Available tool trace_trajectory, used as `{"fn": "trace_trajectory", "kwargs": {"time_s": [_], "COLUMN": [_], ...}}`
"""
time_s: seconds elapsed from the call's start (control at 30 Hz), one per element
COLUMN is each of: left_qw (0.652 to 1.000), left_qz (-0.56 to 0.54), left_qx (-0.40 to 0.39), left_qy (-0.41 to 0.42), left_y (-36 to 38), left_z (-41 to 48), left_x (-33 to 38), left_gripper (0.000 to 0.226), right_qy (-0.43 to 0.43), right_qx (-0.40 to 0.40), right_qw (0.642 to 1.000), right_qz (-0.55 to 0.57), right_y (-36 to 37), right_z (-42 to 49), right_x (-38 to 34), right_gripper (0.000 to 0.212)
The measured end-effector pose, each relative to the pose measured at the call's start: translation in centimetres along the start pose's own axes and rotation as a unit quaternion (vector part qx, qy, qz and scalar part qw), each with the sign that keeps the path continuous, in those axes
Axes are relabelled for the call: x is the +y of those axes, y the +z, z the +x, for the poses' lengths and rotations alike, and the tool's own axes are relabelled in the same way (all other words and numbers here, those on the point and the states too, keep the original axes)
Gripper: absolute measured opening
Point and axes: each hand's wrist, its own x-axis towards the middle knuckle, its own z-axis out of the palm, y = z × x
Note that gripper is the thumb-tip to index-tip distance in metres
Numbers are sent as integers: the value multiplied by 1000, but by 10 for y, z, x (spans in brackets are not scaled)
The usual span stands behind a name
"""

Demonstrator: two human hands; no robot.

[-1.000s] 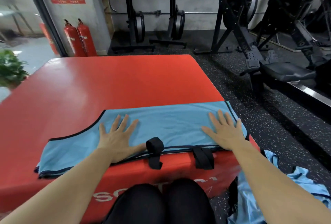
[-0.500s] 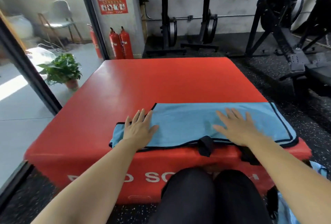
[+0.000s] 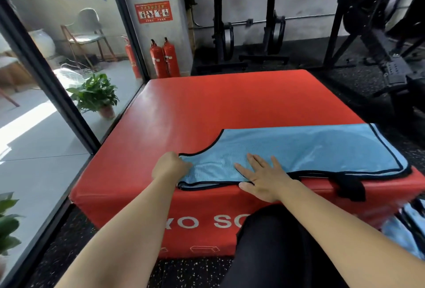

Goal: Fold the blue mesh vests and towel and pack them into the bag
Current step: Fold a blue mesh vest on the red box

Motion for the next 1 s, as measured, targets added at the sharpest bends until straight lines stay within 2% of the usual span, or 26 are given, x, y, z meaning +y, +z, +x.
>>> {"fn": "trace_trajectory", "kwargs": {"time_s": [0.13,0.23,0.37,0.43,0.47,0.5,0.6,0.67,0.73,0.8,0.87,0.93,1.0], "left_qw": [992,974,973,969,967,965,954,949,937,920,898,890,897], "left_qz": [-123,-227,-228,-237,-243,-247,-255,-265,-296,-319,-342,-359,-382], "left_qx": [-10,-2,40,53,49,37,-6,-52,-115,-197,-261,-262,-207], "left_qy": [2,-14,3,33,56,82,155,164,145,111,93,96,83], "left_y": [-1,-4,-18,-25,-27,-26,-12,3,17,25,29,33,38], "left_z": [9,15,19,16,12,7,-16,-34,-52,-66,-72,-68,-57], "left_x": [-2,-1,1,14,25,39,88,119,144,161,170,173,171], "left_gripper": [25,17,18,18,19,19,18,18,14,7,21,33,29], "right_qy": [5,9,6,20,30,46,59,70,101,146,198,206,191], "right_qx": [3,5,-16,-11,9,34,100,124,125,120,116,129,152], "right_qw": [1000,1000,997,985,967,934,785,725,691,679,686,693,713], "right_qz": [1,26,82,172,251,352,609,674,705,710,690,679,657], "right_y": [-1,1,-2,-16,-27,-38,-69,-75,-72,-64,-56,-46,-39], "right_z": [0,4,8,9,9,8,-4,-10,-16,-20,-24,-22,-12], "right_x": [-5,-15,-31,-31,-29,-25,-12,1,15,31,45,55,62], "right_gripper": [62,64,68,62,54,46,35,39,43,41,36,34,45]}}
